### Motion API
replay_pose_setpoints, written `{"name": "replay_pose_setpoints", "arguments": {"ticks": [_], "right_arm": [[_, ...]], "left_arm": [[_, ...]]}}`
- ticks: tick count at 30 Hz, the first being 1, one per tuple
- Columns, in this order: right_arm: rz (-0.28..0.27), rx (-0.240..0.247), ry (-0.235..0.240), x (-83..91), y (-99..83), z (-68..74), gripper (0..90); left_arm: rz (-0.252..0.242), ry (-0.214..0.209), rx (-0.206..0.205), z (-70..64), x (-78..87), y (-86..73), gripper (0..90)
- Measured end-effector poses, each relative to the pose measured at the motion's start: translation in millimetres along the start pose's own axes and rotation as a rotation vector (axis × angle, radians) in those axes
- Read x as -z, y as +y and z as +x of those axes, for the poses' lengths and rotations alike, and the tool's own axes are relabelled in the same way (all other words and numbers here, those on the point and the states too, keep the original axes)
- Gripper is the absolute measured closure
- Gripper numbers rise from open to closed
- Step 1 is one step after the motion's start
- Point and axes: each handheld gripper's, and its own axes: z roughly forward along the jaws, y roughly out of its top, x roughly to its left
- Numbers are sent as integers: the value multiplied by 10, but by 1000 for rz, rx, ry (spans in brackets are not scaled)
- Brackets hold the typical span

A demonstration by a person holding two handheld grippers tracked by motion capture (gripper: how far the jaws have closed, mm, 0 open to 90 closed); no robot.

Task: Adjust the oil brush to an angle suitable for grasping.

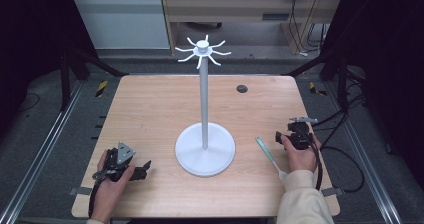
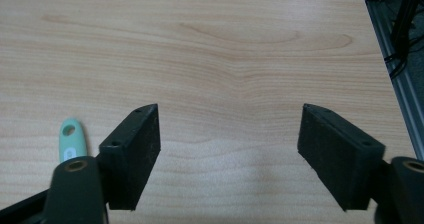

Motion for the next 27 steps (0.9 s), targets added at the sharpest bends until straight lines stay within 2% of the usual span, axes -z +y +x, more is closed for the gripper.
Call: {"name": "replay_pose_setpoints", "arguments": {"ticks": [2,3,4,5,6,8,11,18,22,27], "right_arm": [[7,30,-4,16,-31,39,300],[17,67,-4,27,-60,82,329],[17,67,-4,27,-60,82,329],[25,106,-1,27,-75,128,356],[25,106,-1,27,-75,128,356],[20,147,-7,17,-75,168,373],[23,169,-10,-6,-76,190,399],[36,167,0,-25,-75,210,464],[25,171,6,-14,-70,216,538],[16,187,34,-4,-65,246,674]], "left_arm": [[-1,1,0,2,3,5,35],[-3,0,1,2,2,6,35],[-2,0,-2,2,3,9,35],[-3,0,-2,-3,3,10,35],[-3,0,-2,-3,3,10,34],[-3,0,-4,-4,5,9,35],[-3,0,-1,0,5,8,35],[-3,0,-3,-3,3,10,34],[-3,0,-3,-2,2,9,35],[-1,-1,-5,0,3,10,35]]}}
